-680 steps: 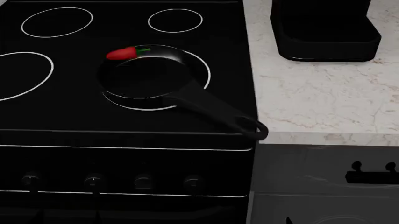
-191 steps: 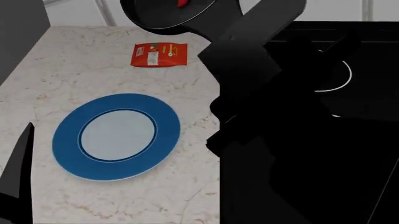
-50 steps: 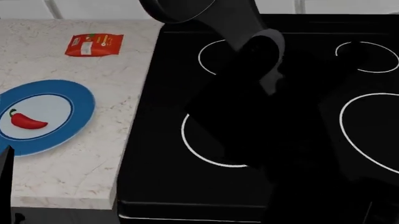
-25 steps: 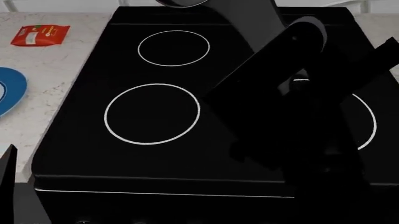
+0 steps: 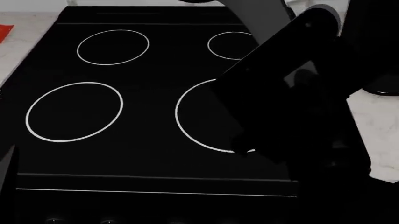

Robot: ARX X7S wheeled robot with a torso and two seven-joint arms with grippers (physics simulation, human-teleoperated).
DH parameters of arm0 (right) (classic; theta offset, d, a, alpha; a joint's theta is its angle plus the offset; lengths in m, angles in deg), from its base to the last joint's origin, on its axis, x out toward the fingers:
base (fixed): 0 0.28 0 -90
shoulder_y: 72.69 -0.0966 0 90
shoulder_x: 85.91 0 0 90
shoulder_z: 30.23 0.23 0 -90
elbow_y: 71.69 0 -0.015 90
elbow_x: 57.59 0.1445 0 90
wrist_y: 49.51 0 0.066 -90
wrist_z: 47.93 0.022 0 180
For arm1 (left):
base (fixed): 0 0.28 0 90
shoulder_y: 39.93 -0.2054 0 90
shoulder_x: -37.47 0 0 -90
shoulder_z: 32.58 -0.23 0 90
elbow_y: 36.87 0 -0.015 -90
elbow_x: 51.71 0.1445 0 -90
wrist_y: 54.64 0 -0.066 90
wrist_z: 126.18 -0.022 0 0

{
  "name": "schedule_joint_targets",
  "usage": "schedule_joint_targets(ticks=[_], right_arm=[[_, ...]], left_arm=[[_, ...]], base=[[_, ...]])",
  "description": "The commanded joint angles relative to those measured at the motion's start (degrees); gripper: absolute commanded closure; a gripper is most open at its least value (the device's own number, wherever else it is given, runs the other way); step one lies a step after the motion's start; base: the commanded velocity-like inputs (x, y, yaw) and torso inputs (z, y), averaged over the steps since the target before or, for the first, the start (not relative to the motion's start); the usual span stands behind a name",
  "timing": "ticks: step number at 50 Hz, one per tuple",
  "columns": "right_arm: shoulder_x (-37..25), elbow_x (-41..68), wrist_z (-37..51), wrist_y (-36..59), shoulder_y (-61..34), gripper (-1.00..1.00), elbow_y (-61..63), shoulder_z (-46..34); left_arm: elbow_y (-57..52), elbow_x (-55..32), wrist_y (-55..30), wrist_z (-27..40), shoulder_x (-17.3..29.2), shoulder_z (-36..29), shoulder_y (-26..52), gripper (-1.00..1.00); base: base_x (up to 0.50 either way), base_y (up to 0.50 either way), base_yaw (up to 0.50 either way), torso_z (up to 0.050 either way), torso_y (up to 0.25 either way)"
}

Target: Pick up the pan and dump the vegetables in it onto the plate. Then return the pan to the stove.

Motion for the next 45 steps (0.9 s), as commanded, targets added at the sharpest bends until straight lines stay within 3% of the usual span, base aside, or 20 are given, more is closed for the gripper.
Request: schedule_joint_targets(ticks=[1, 5, 18, 45], right_arm=[[-0.57, -1.82, 0.84, 0.93, -1.11, 1.0, 0.54, 2.13], [-0.51, 4.55, -0.41, -2.04, 2.26, 1.0, -2.43, 5.71], [-0.39, 17.65, -3.18, -7.52, 7.22, 1.0, -12.19, 11.96], [-1.64, 17.15, -6.0, -13.98, 19.47, 1.0, -16.22, 11.83]], left_arm=[[0.0, 0.21, 0.11, 0.0, -0.01, -0.08, 0.0, -1.0], [0.0, 0.61, 0.16, 0.0, 0.18, -0.48, 0.0, -1.0], [0.0, 0.1, 0.05, 0.0, -0.19, -0.42, 0.0, -1.0], [0.0, 0.51, 0.44, 0.0, 0.21, -0.86, 0.0, -1.0]], base=[[0.0, -0.5, 0.0, 0.0, 0.0], [0.0, -0.47, 0.0, 0.0, 0.003], [0.0, -0.01, 0.0, 0.0, 0.001], [0.0, 0.0, 0.0, 0.0, 0.001]])
